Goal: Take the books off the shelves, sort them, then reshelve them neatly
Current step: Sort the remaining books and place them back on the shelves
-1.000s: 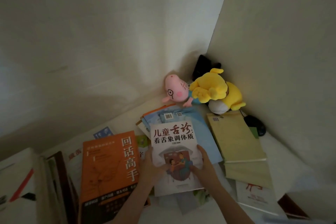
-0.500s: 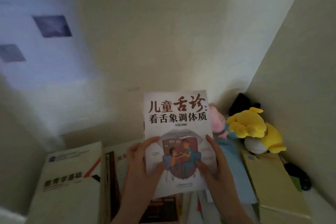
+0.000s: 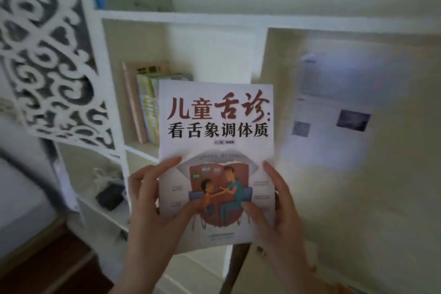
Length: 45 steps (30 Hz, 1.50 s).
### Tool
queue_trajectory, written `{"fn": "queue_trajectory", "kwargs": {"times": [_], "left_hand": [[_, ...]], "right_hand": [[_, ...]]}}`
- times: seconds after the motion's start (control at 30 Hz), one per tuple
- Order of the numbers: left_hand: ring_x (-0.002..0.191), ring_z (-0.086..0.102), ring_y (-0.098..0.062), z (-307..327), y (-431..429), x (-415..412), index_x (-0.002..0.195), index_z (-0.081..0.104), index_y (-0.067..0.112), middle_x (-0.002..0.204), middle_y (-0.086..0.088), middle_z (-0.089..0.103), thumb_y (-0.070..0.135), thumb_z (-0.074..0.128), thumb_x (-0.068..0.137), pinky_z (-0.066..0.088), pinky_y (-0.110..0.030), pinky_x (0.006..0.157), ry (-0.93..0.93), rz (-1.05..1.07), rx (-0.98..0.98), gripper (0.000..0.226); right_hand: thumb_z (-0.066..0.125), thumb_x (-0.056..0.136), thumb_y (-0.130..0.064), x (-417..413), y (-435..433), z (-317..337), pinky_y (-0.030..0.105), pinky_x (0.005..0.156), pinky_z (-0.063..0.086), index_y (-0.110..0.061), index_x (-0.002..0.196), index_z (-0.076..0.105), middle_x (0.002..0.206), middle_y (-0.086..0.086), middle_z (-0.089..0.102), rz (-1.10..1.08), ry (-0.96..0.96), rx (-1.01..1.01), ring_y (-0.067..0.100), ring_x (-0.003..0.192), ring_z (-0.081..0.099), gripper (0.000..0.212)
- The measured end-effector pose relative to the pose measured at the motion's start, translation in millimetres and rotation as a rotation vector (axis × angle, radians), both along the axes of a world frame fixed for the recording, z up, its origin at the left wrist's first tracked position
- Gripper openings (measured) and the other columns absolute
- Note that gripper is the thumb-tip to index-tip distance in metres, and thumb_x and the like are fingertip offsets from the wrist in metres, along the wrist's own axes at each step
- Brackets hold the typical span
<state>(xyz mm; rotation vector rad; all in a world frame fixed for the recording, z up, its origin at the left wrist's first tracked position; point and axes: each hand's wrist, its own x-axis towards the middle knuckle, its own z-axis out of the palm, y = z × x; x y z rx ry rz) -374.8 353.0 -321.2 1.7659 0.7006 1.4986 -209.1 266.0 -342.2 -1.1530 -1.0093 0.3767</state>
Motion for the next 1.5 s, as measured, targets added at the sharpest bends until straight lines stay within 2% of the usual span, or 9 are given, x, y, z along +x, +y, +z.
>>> {"fn": "queue_trajectory", "kwargs": {"times": [0.17,0.3,0.4,0.53,0.73,0.87,1.03,1.37,1.5], "left_hand": [[0.113,0.058,-0.007,18.8,58.8,-64.2,0.13,0.034,0.061,0.117,0.037,0.053,0.019,0.076,0.059,0.058,-0.036,0.079,-0.182,0.088,-0.101,0.092],[0.091,0.071,-0.017,24.4,114.9,-97.8,0.141,0.016,0.055,0.101,0.01,0.072,0.019,0.088,0.056,0.059,-0.04,0.064,-0.379,0.039,-0.308,0.118],[0.092,0.07,-0.024,22.3,157.1,-105.3,0.121,0.051,0.04,0.106,0.001,0.07,0.032,0.088,0.056,0.059,-0.046,0.069,-0.272,0.083,-0.281,0.075],[0.095,0.067,-0.015,16.0,194.4,-94.8,0.107,0.047,0.049,0.108,0.009,0.064,0.006,0.07,0.079,0.059,-0.036,0.066,-0.207,0.214,-0.176,0.056],[0.095,0.063,-0.006,-2.8,207.4,-98.7,0.114,0.048,0.042,0.106,0.013,0.062,0.0,0.064,0.084,0.055,-0.022,0.062,-0.262,0.316,-0.193,0.054],[0.094,0.063,-0.002,-8.0,212.2,-99.1,0.114,0.047,0.041,0.106,0.015,0.062,-0.001,0.062,0.085,0.057,-0.024,0.065,-0.287,0.352,-0.178,0.054],[0.1,0.061,-0.005,-10.3,217.1,-81.2,0.106,0.046,0.051,0.109,0.014,0.06,0.002,0.064,0.084,0.058,-0.033,0.071,-0.237,0.344,-0.16,0.057],[0.095,0.058,0.012,-7.9,207.1,-62.3,0.104,0.046,0.052,0.101,0.035,0.06,0.005,0.065,0.085,0.055,-0.015,0.067,-0.23,0.31,-0.051,0.054],[0.098,0.06,0.004,-6.5,217.9,-59.6,0.099,0.044,0.066,0.103,0.033,0.061,0.009,0.064,0.085,0.057,-0.035,0.076,-0.221,0.35,-0.075,0.063]], "right_hand": [[0.065,0.087,-0.007,-54.2,107.1,12.4,0.022,0.077,0.056,-0.04,0.131,0.05,0.128,-0.014,0.055,0.235,-0.039,0.065,0.005,0.115,0.057,0.057],[0.068,0.088,-0.026,-76.2,193.5,16.8,0.043,0.106,0.043,-0.044,0.136,0.046,0.144,-0.023,0.04,0.365,-0.127,0.101,0.008,0.139,0.034,0.056],[0.066,0.09,-0.018,-81.9,246.6,23.3,0.047,0.111,0.037,-0.035,0.145,0.034,0.15,-0.024,0.03,0.413,-0.198,0.093,0.0,0.142,0.025,0.066],[0.061,0.09,0.0,-76.8,299.8,31.5,0.04,0.094,0.053,-0.041,0.143,0.023,0.15,0.008,0.038,0.576,-0.189,-0.007,0.013,0.128,0.049,0.078],[0.058,0.092,-0.019,-46.4,357.0,26.8,0.041,0.12,-0.007,-0.035,0.147,-0.018,0.155,0.003,0.033,0.159,-1.385,-0.062,0.016,0.147,0.021,0.095],[0.047,0.092,0.0,-41.4,368.1,43.9,0.031,0.108,-0.026,-0.006,0.152,0.016,0.155,0.016,0.028,0.035,-1.849,-0.116,0.027,0.148,0.011,0.068],[0.079,0.063,-0.018,-21.3,370.9,32.9,0.054,0.109,0.034,-0.015,0.09,0.077,0.108,0.005,0.071,-0.131,-2.185,0.006,0.027,0.118,0.059,0.027],[0.084,0.057,-0.007,-4.2,367.8,26.4,0.051,0.11,0.037,-0.015,0.105,0.071,0.121,0.005,0.065,-0.213,-2.173,0.07,0.026,0.127,0.051,0.051],[0.079,0.062,-0.004,0.0,365.9,26.1,0.051,0.109,0.038,-0.012,0.107,0.07,0.122,0.006,0.065,-0.246,-2.157,0.104,0.025,0.126,0.053,0.047]]}}
